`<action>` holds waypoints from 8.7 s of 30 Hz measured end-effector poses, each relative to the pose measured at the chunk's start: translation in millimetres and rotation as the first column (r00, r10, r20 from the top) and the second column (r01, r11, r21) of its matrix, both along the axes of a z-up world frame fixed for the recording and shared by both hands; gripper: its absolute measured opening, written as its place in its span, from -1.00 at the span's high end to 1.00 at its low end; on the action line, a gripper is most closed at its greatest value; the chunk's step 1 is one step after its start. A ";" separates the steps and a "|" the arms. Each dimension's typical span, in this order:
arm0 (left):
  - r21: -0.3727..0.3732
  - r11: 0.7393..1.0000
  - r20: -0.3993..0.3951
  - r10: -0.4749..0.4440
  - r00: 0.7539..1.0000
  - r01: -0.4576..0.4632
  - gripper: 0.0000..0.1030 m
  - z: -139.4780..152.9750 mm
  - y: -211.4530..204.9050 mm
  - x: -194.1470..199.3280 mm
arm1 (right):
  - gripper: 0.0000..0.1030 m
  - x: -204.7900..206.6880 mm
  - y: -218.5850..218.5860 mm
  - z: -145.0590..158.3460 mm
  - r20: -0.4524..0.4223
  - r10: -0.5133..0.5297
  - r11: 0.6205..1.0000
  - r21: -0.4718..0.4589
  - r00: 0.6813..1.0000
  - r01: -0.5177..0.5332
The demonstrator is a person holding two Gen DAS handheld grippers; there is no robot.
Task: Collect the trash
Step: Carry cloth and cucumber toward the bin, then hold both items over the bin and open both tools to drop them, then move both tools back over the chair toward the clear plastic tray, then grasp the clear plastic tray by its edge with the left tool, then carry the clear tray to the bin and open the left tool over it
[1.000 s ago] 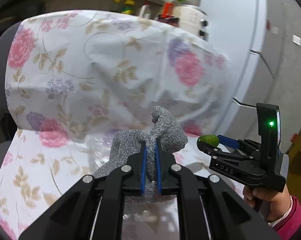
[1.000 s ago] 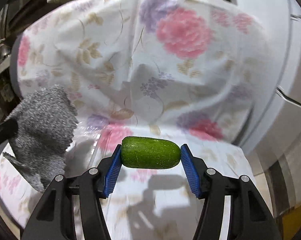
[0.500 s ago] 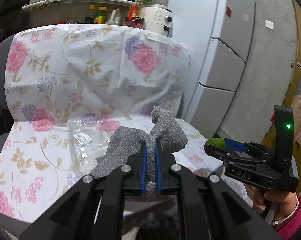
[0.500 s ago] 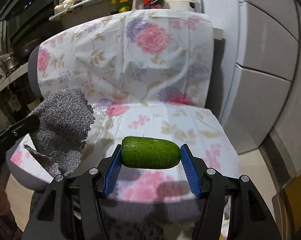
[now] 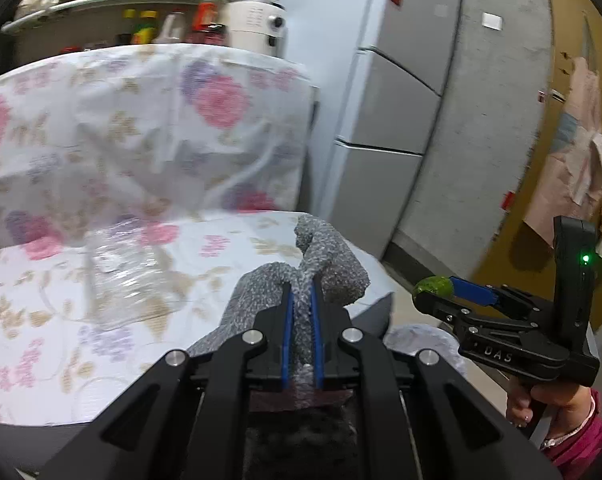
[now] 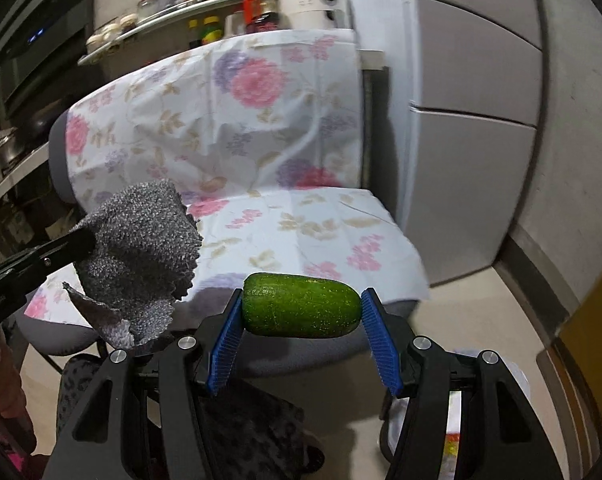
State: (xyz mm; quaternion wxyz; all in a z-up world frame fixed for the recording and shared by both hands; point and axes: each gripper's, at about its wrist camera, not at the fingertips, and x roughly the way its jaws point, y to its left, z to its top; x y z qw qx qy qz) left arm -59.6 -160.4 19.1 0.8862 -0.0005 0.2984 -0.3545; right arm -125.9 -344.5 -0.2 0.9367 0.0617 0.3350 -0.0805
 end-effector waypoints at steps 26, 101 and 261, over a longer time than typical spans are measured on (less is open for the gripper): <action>0.089 0.867 -0.105 -0.481 0.870 0.490 0.88 -69.9 -227.1 -48.6 | -0.14 -133.5 -164.8 -48.2 -0.075 -0.493 0.867 0.034 0.867 0.496; -0.055 0.926 -0.154 -0.378 0.913 0.374 0.88 -19.5 -170.2 22.1 | -0.14 -148.2 -202.1 -61.6 -0.013 -0.514 0.850 0.129 0.858 0.511; 0.241 0.868 -0.190 -0.397 0.898 0.435 -0.22 -130.9 -272.4 -24.3 | 0.20 -140.9 -198.9 -77.3 -0.106 -0.532 0.839 0.067 0.840 0.540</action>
